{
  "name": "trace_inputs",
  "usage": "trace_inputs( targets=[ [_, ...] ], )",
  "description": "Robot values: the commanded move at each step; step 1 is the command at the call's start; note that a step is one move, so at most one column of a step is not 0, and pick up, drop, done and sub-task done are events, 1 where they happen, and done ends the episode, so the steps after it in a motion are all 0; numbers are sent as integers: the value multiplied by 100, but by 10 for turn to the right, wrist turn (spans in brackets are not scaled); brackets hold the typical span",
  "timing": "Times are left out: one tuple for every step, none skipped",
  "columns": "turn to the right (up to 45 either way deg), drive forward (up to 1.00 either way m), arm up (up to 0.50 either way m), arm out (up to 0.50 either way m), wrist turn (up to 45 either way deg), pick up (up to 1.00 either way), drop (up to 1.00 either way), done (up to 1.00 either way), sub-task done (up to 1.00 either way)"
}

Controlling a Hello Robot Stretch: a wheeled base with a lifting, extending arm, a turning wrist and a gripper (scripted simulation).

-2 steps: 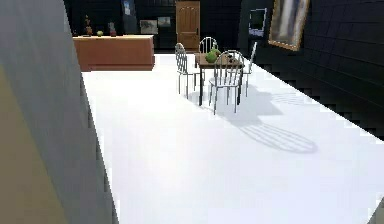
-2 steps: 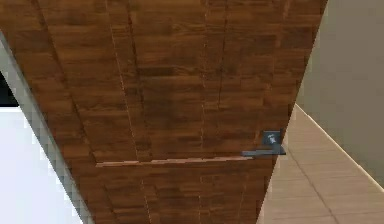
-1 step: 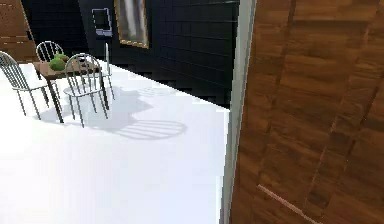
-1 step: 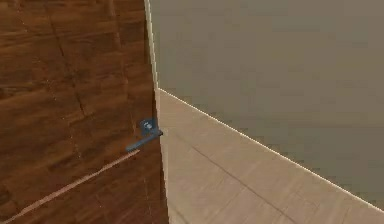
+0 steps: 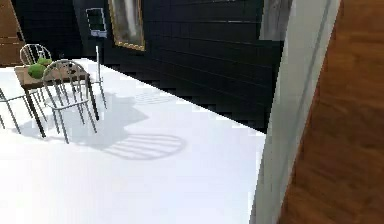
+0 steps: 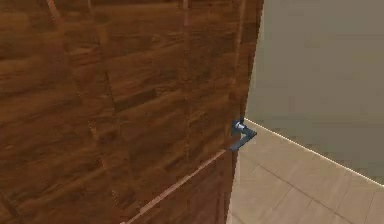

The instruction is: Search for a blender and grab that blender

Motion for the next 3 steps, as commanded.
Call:
trace_inputs(
  targets=[
    [-450,0,0,0,0,0,0,0,0],
    [-120,0,0,0,0,0,0,0,0],
    [0,100,0,0,0,0,0,0,0]
  ],
)
